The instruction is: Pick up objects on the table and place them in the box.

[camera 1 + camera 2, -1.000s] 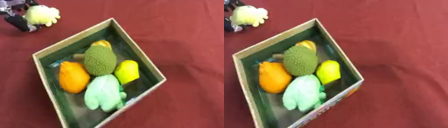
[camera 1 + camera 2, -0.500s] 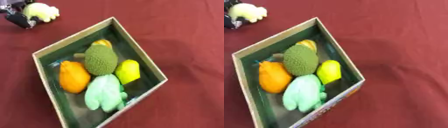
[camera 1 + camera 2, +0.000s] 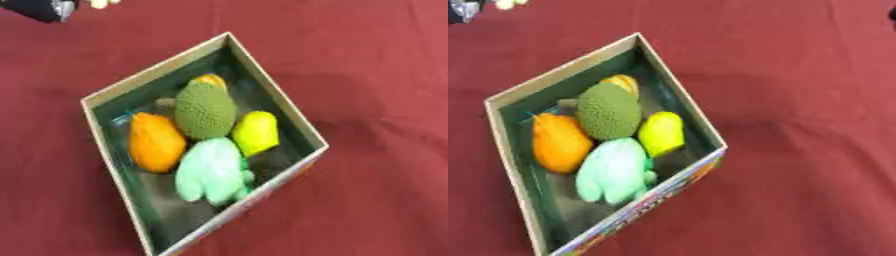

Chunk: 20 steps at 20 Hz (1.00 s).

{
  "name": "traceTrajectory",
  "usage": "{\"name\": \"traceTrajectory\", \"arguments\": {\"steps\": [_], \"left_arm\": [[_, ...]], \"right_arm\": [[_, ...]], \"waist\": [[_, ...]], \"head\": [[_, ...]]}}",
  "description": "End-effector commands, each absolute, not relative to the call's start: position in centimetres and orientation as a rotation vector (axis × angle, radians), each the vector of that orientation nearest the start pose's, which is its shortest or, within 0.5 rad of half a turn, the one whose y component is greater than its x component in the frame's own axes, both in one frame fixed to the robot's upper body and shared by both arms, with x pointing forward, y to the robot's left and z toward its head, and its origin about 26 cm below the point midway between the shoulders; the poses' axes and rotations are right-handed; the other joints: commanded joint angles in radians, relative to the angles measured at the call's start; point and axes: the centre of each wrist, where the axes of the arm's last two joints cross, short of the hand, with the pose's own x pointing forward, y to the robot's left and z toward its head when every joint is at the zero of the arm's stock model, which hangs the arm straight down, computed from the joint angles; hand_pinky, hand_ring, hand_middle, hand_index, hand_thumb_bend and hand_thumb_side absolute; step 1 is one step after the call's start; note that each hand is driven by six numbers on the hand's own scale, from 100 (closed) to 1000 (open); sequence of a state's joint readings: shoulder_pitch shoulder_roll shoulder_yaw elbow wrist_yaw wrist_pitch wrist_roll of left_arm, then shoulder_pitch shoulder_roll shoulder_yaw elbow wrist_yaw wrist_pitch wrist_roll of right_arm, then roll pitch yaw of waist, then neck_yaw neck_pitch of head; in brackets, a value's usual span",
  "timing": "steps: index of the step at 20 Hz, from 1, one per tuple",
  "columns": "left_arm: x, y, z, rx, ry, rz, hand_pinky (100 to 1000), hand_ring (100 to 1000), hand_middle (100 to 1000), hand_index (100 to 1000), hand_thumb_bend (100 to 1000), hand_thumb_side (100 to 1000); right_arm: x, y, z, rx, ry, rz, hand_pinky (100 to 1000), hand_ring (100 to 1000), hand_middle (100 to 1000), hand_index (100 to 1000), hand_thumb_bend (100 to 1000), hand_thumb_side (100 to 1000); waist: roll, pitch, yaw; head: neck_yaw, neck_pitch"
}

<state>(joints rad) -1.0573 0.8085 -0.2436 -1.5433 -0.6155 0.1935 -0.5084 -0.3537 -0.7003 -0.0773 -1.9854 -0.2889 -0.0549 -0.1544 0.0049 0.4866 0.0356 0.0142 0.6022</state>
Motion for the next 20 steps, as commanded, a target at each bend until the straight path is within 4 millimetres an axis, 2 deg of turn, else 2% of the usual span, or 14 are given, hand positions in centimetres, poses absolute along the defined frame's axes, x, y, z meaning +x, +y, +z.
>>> {"name": "traceTrajectory", "arguments": {"steps": [1,5,7,8,9,11,12,13,18,20], "left_arm": [[33.3,24.2,40.3,1.129,-1.78,-1.464,780,721,688,756,100,100],[30.0,22.0,38.7,0.991,-1.809,-1.602,779,720,687,755,100,100],[28.9,21.4,37.9,0.92,-1.795,-1.656,779,720,687,756,100,100],[28.8,21.3,37.5,0.892,-1.782,-1.683,780,720,686,756,171,100],[28.8,21.2,37.1,0.868,-1.767,-1.708,780,721,687,757,106,100],[28.9,21.0,36.4,0.832,-1.736,-1.748,781,720,686,758,133,100],[29.0,20.9,36.0,0.82,-1.722,-1.76,780,718,683,758,194,100],[29.0,20.8,35.6,0.814,-1.708,-1.767,781,718,677,759,156,100],[29.4,20.6,33.7,0.8,-1.643,-1.765,779,718,679,764,178,110],[29.6,20.4,33.1,0.79,-1.631,-1.778,788,735,698,784,203,171]], "right_arm": [[29.2,-32.1,27.7,-0.281,-2.386,0.402,858,785,682,791,100,766],[29.3,-31.7,27.8,-0.259,-2.369,0.424,858,785,699,790,100,760],[29.3,-31.5,27.9,-0.245,-2.364,0.431,858,786,700,790,100,758],[29.4,-31.4,27.9,-0.239,-2.363,0.433,858,786,701,790,100,760],[29.4,-31.4,28.0,-0.234,-2.363,0.435,858,786,702,790,100,756],[29.4,-31.3,28.0,-0.224,-2.364,0.437,859,786,703,790,100,755],[29.4,-31.3,28.1,-0.219,-2.364,0.438,859,786,703,790,100,751],[29.4,-31.2,28.1,-0.214,-2.365,0.438,859,786,703,790,100,755],[29.5,-31.0,28.1,-0.195,-2.37,0.436,860,787,704,791,100,758],[29.5,-31.0,28.1,-0.192,-2.372,0.428,860,787,704,791,100,753]], "waist": [[0.007,-0.042,0.004],[0.02,-0.069,0.011],[0.025,-0.081,0.013],[0.026,-0.085,0.013],[0.027,-0.089,0.013],[0.028,-0.094,0.012],[0.028,-0.096,0.012],[0.027,-0.097,0.011],[0.018,-0.093,0.008],[0.014,-0.09,0.008]], "head": [[-0.013,0.025],[-0.014,0.042],[-0.016,0.046],[-0.018,0.048],[-0.02,0.049],[-0.025,0.052],[-0.029,0.053],[-0.033,0.054],[-0.054,0.056],[-0.059,0.055]]}}
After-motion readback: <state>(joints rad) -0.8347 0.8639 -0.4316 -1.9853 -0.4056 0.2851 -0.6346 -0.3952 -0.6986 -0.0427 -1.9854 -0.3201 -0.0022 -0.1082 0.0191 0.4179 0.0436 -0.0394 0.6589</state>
